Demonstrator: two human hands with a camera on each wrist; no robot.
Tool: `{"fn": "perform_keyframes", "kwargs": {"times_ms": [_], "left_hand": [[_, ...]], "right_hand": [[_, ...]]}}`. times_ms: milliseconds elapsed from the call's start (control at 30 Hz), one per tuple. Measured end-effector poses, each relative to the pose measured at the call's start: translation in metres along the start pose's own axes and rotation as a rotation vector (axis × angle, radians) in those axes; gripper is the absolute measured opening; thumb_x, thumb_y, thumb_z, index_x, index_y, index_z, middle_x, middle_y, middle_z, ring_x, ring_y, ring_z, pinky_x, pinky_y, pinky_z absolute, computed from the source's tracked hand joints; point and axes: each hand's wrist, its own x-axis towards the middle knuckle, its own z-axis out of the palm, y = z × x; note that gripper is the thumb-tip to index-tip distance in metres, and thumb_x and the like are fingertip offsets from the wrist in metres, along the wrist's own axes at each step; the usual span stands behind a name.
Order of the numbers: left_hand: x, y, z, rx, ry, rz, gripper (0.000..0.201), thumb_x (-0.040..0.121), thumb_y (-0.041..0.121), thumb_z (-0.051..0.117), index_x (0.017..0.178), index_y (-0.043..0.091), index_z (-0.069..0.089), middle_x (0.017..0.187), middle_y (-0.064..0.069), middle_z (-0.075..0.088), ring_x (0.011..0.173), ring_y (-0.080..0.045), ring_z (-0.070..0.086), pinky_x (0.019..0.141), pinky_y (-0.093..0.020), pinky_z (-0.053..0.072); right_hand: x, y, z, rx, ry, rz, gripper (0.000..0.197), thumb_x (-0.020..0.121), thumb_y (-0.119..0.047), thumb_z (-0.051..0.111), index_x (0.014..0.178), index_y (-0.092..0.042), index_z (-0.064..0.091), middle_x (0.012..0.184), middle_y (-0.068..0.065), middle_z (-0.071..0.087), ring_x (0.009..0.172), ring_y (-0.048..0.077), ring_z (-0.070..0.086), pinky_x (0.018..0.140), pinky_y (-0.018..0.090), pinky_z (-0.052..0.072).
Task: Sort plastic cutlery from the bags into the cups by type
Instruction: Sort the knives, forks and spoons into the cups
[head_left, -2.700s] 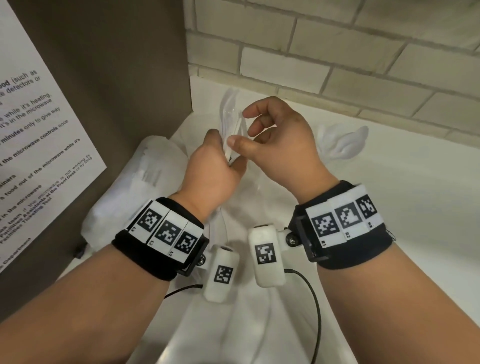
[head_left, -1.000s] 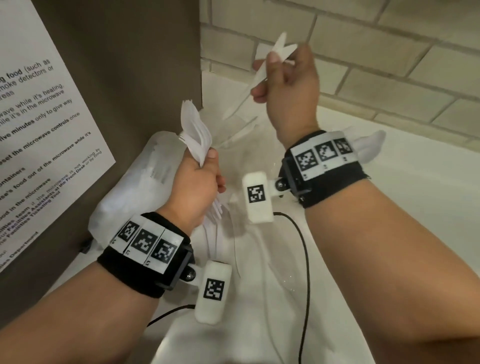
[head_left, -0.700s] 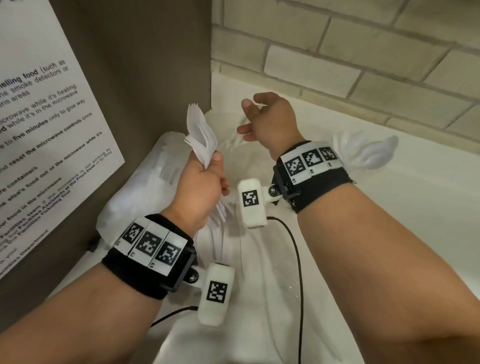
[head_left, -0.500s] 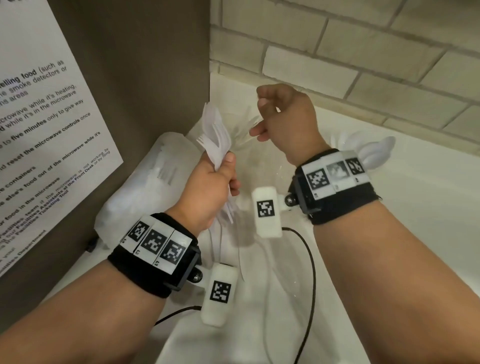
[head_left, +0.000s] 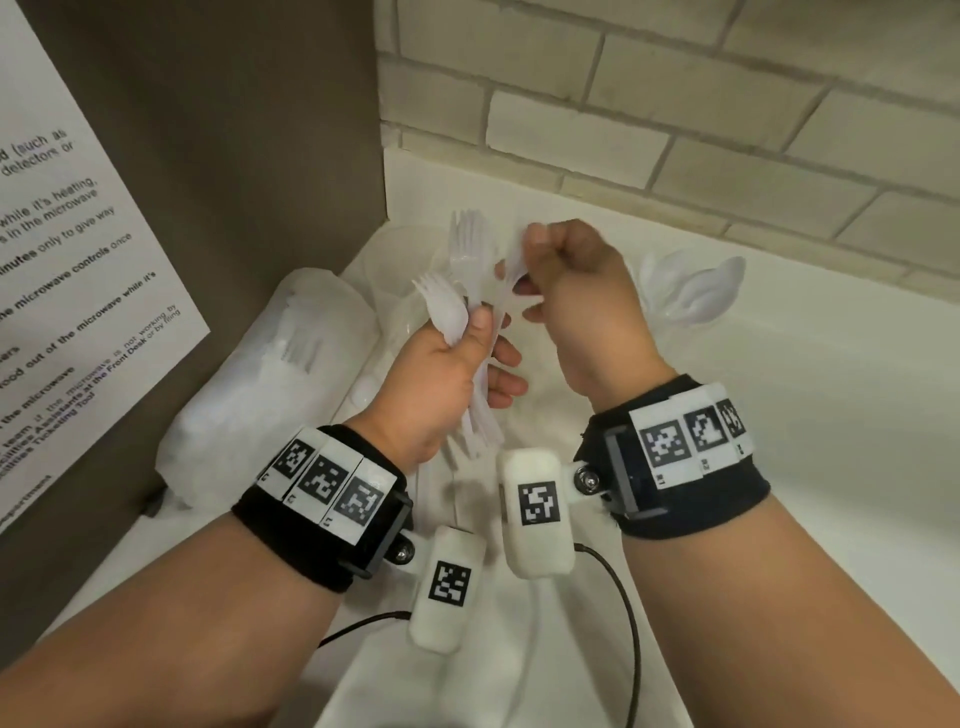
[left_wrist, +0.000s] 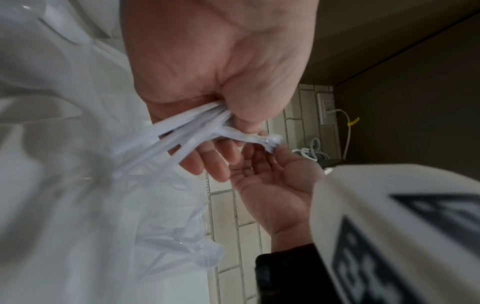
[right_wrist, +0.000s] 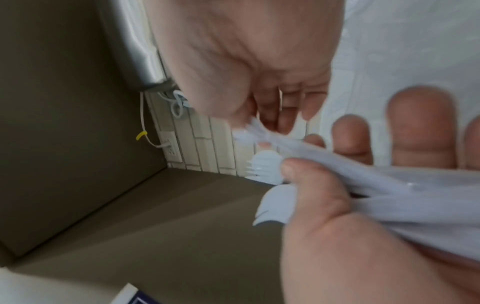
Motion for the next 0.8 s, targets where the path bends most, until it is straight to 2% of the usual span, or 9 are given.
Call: {"fn": "perform_keyframes", "kwargs": {"times_ms": [100,167,233,333,400,533,633,700,800], "left_hand": [[0.001,0.0,-0.002,0.073,-0.001,-0.002,0.025,0.102,0.03,0.04,0.091,0.016,0.057,0.074,0.001,0.063,0.058,-0.018,0.064,0.061,-0.034,0.05],[0.002,-0.001,-0.003,0.124,0.003,0.002,0.024,0.102,0.028,0.041,0.09,0.015,0.057,0.074,0.0,0.06,0.055,-0.017,0.059,0.056,-0.032,0.045],[0.001,-0.002,-0.003,0.143,-0.012,0.006,0.023,0.101,0.028,0.043,0.089,0.014,0.058,0.071,-0.001,0.057,0.053,-0.016,0.054,0.054,-0.03,0.042],[-0.001,-0.002,-0.002,0.129,-0.046,-0.001,0.023,0.101,0.026,0.044,0.091,0.012,0.06,0.07,-0.002,0.056,0.054,-0.015,0.056,0.058,-0.032,0.045],[-0.001,-0.002,-0.001,0.106,-0.062,0.006,0.024,0.101,0.025,0.045,0.093,0.01,0.062,0.073,-0.003,0.06,0.058,-0.014,0.061,0.063,-0.035,0.049],[0.001,-0.003,-0.004,0.064,-0.022,0.021,0.028,0.101,0.032,0.042,0.095,0.014,0.063,0.078,0.001,0.064,0.053,-0.014,0.058,0.053,-0.028,0.044],[0.002,-0.004,-0.004,0.033,-0.012,0.004,0.029,0.101,0.033,0.04,0.095,0.015,0.061,0.077,0.002,0.063,0.053,-0.013,0.059,0.054,-0.029,0.045],[0.002,-0.004,-0.004,0.048,-0.017,0.014,0.028,0.102,0.032,0.041,0.093,0.016,0.062,0.076,0.002,0.063,0.053,-0.013,0.057,0.054,-0.029,0.044],[0.002,-0.003,-0.002,0.084,-0.03,0.046,0.028,0.101,0.033,0.043,0.092,0.017,0.065,0.076,0.003,0.063,0.053,-0.014,0.052,0.052,-0.028,0.04]], "right_hand": [[0.003,-0.012,-0.005,0.278,0.129,-0.013,0.021,0.104,-0.021,0.032,0.091,-0.012,0.046,0.072,0.005,0.052,0.058,0.017,0.059,0.063,0.036,0.055],[0.006,-0.017,-0.007,0.283,0.125,-0.045,0.024,0.104,-0.026,0.032,0.097,-0.009,0.048,0.071,0.003,0.046,0.052,0.016,0.047,0.052,0.032,0.047],[0.01,-0.017,-0.008,0.062,0.063,-0.11,0.022,0.098,-0.036,0.048,0.104,-0.016,0.056,0.075,-0.01,0.049,0.06,0.008,0.047,0.059,0.023,0.042],[0.017,-0.009,-0.009,-0.243,-0.036,-0.248,0.017,0.082,-0.029,0.073,0.098,-0.027,0.065,0.082,-0.019,0.055,0.076,0.0,0.051,0.067,0.011,0.038],[0.021,-0.004,-0.008,-0.279,-0.042,-0.257,0.01,0.081,-0.021,0.074,0.088,-0.025,0.067,0.083,-0.013,0.061,0.078,0.001,0.055,0.069,0.013,0.041],[0.02,0.001,-0.005,-0.268,0.003,-0.267,0.01,0.09,-0.018,0.061,0.084,-0.026,0.057,0.084,-0.007,0.066,0.076,0.005,0.058,0.071,0.016,0.044],[0.02,0.001,-0.006,-0.269,0.0,-0.247,0.014,0.095,-0.018,0.052,0.086,-0.028,0.048,0.09,-0.005,0.068,0.082,0.003,0.059,0.069,0.011,0.042],[0.019,0.002,-0.007,-0.248,-0.031,-0.237,0.005,0.094,-0.021,0.056,0.094,-0.023,0.051,0.09,-0.009,0.063,0.078,-0.005,0.055,0.068,0.01,0.04],[0.018,0.003,-0.006,-0.218,-0.029,-0.285,0.01,0.088,-0.021,0.066,0.095,-0.021,0.059,0.083,-0.015,0.058,0.073,-0.005,0.053,0.069,0.008,0.041]]}}
